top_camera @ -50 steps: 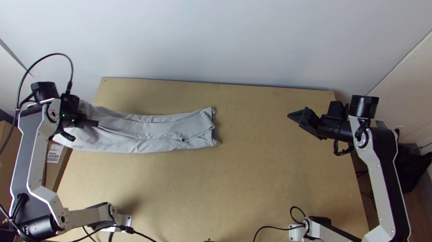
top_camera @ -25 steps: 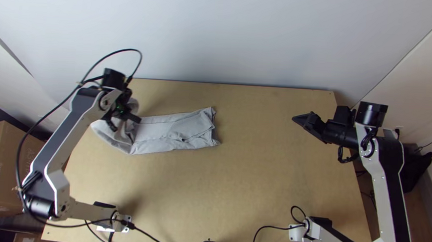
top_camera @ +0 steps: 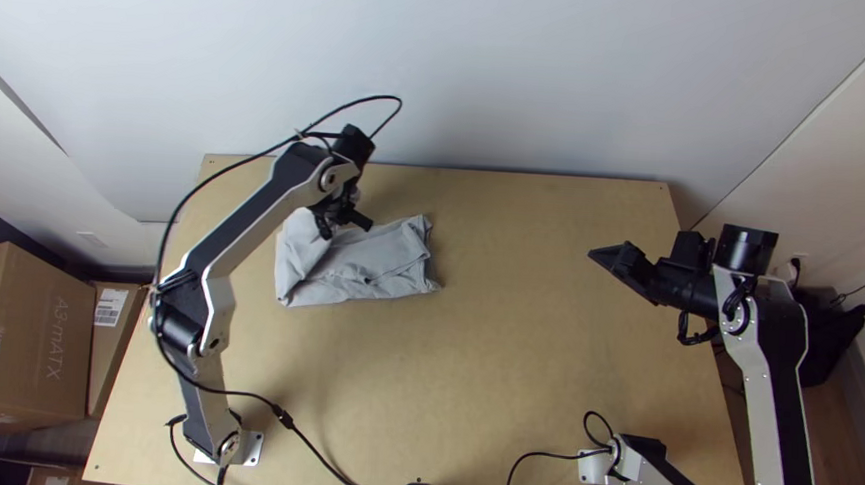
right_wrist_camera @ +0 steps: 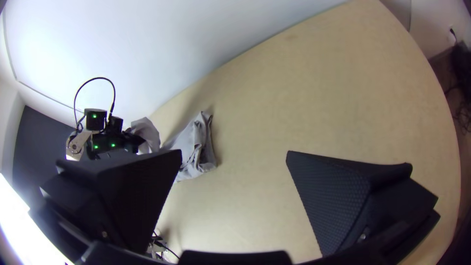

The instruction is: Fold the t-shirt

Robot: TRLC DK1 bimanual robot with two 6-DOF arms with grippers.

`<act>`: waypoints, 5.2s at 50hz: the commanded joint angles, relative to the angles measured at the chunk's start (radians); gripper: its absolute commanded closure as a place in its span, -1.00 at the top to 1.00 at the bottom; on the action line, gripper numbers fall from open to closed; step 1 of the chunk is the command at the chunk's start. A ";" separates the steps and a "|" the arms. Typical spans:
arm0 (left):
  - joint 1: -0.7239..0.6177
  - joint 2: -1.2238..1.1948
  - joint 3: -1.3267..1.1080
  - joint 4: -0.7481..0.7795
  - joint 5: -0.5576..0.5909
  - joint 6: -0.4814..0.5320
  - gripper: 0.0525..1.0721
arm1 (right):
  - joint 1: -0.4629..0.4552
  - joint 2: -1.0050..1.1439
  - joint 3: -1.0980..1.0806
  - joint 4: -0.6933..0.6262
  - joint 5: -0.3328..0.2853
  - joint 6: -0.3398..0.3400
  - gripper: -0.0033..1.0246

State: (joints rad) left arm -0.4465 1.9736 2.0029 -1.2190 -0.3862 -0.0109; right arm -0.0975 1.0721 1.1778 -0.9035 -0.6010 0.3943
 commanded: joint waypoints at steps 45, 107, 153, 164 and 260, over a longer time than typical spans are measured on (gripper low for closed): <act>-0.368 0.326 0.313 0.058 -0.120 -0.173 0.91 | 0.010 -0.043 -0.122 0.011 0.003 -0.068 0.91; 0.339 -0.578 0.111 0.075 -0.085 -0.159 0.91 | 1.070 1.330 1.149 0.333 0.850 -0.290 0.91; 0.439 -0.619 0.071 0.101 -0.043 -0.130 0.91 | 1.018 1.083 0.999 -0.333 0.802 0.014 0.91; 0.457 -0.624 0.068 0.101 -0.040 -0.106 0.91 | 0.843 1.109 1.074 -0.256 0.520 0.137 0.91; 0.517 -0.575 0.128 0.141 -0.017 -0.012 0.91 | -0.051 0.965 0.526 0.149 0.001 -0.164 -0.95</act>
State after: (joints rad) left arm 0.0620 1.4330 2.1174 -1.0748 -0.4107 -0.0399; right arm -0.0338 2.0926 1.7241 -0.7601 -0.6125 0.3046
